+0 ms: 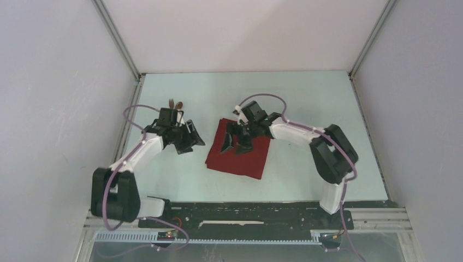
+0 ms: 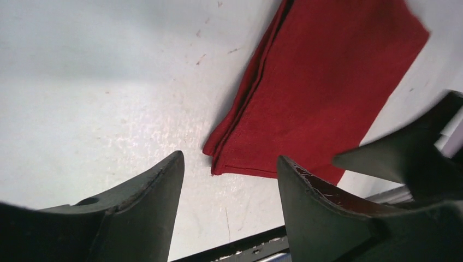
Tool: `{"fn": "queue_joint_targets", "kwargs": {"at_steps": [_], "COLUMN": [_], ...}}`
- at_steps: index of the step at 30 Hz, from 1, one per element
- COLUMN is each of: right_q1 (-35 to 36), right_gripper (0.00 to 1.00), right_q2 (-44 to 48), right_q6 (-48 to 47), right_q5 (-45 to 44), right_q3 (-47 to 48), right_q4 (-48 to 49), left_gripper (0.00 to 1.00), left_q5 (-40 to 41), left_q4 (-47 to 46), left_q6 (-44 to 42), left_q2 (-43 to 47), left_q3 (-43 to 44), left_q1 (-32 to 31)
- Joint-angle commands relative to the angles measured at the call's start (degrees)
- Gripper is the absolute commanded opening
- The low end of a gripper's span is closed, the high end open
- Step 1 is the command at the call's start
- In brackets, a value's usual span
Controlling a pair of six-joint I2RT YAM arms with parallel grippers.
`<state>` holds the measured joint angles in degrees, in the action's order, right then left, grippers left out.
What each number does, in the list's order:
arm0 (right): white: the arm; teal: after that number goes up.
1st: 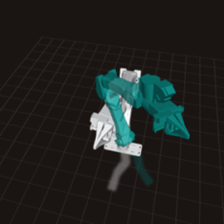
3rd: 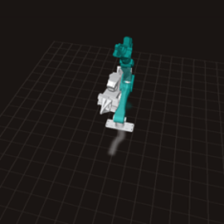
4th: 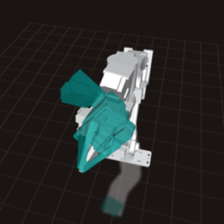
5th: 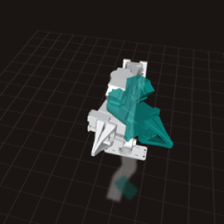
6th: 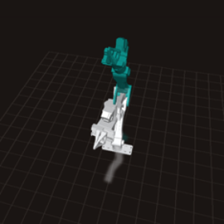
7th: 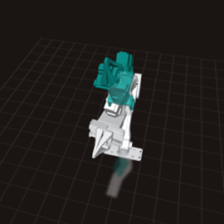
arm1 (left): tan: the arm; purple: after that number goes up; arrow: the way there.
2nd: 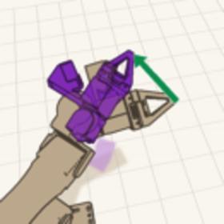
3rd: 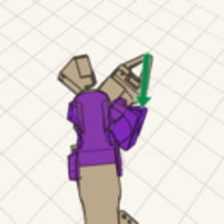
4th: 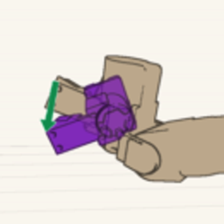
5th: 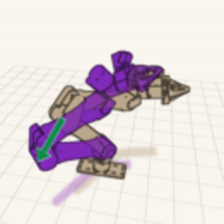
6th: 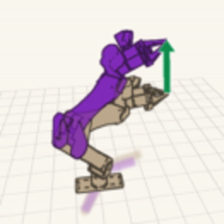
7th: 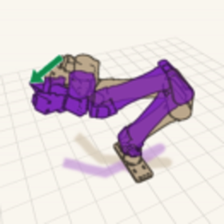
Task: Fold the napkin into a case and place the utensils inside
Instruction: Smooth out the square-folded napkin at the center of the board.
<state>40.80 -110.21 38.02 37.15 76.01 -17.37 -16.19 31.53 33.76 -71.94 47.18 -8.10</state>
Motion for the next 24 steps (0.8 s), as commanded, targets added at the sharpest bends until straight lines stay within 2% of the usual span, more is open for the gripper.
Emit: {"fn": "queue_joint_targets", "kwargs": {"at_steps": [1, 5, 11, 15, 20, 24], "right_q1": [-3.0, -7.3, -9.2, -9.8, -9.5, -10.9], "right_gripper": [0.84, 0.82, 0.78, 0.74, 0.7, 0.69], "right_q2": [12.8, 21.4, 26.6, 24.9, 21.3, 20.2], "right_q6": [-7.1, -3.2, 0.8, 3.0, 6.9, 8.0], "right_q5": [-10.1, -10.8, -8.1, -5.8, -1.5, -0.8], "right_q3": [-7.9, -19.8, -32.6, -37.5, -41.8, -42.7], "right_q4": [-15.4, -15.2, -6.9, 0.4, 12.3, 16.1], "left_gripper": [0.67, 0.63, 0.64, 0.61, 0.61, 0.58], "left_q5": [-2.6, 2.5, 7.4, 4.7, 5.8, 5.5], "left_q4": [1.2, 3.1, 3.8, 3.1, 1.9, 2.4], "left_q6": [-3.0, -3.7, -4.8, -4.5, -3.9, -4.0], "left_q2": [-8.1, -14.8, -21.6, -25.9, -23.4, -23.5], "left_q3": [5.3, 9.9, 11.8, 12.8, 12.1, 11.4], "left_q1": [-4.4, -9.1, -9.9, -9.8, -9.8, -9.9]}}
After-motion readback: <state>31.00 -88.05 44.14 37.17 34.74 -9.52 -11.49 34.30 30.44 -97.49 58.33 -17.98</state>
